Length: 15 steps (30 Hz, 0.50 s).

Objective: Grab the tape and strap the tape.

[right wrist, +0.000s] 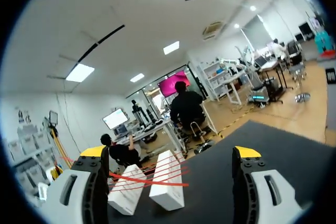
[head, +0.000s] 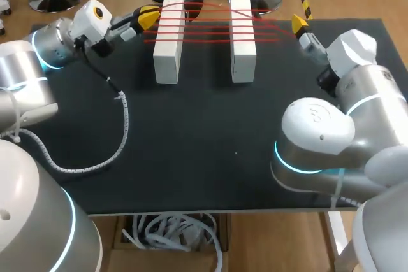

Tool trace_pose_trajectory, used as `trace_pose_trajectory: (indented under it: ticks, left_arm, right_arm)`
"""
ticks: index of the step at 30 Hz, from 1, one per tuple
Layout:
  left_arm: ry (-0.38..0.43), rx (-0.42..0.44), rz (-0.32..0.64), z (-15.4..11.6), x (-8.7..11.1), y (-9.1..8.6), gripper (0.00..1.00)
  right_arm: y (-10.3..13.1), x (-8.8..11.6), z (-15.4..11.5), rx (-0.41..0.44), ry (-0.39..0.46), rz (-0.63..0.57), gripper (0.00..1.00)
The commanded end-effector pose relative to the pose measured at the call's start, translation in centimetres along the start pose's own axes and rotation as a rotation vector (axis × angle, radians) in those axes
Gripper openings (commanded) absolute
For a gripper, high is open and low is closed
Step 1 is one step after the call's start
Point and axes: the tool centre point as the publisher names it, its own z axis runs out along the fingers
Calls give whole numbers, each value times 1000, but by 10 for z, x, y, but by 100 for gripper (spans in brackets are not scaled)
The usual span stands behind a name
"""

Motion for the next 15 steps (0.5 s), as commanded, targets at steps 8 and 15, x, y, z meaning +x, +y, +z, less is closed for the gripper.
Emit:
trace_pose_trajectory:
  ticks: [8,15]
  left_arm:
    - [2,2,1,-1,-1,1,0]
    - [2,2,1,-1,-1,1,0]
  right_arm:
    - [-8,9,-8,23,76,135,100]
    - [-7,11,-8,15,112,75,100]
